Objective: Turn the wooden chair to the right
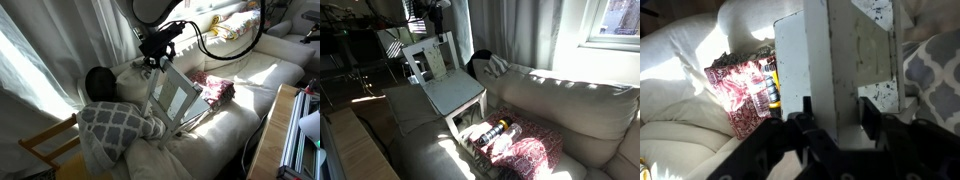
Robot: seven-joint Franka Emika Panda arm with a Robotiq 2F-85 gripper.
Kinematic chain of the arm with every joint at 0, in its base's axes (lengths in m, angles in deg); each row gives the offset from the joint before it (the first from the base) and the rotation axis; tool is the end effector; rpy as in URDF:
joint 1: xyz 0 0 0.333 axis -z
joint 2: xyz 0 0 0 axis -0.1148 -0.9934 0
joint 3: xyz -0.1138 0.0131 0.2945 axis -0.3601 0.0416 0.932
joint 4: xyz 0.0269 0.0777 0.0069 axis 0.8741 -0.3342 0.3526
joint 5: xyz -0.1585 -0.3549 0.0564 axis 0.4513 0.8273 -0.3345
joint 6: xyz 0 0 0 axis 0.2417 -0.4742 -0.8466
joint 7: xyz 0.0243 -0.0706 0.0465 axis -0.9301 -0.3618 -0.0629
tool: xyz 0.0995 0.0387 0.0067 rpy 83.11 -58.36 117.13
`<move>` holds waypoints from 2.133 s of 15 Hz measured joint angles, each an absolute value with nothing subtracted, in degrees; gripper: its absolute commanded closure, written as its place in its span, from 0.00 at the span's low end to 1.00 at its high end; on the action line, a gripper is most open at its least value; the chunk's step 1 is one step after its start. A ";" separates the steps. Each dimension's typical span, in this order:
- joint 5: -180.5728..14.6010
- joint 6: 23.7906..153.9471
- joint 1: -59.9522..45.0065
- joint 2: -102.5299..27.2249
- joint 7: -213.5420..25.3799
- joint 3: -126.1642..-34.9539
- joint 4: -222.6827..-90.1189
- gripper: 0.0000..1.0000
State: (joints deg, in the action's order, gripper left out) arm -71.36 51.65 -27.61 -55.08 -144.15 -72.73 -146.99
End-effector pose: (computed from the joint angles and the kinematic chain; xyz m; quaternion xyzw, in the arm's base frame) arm 0.6230 0.2549 0.3216 0.9560 -0.2181 -0.0637 0.1854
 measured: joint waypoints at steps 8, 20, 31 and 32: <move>-78.32 51.70 -27.14 -52.36 -143.42 -72.16 -145.38 0.00; -79.49 58.06 -21.28 -40.96 -128.12 -72.47 -153.48 0.00; -95.48 66.78 -12.28 -20.95 -104.35 -72.83 -179.96 0.00; -96.27 67.98 -12.07 -19.81 -103.18 -72.85 -181.79 0.00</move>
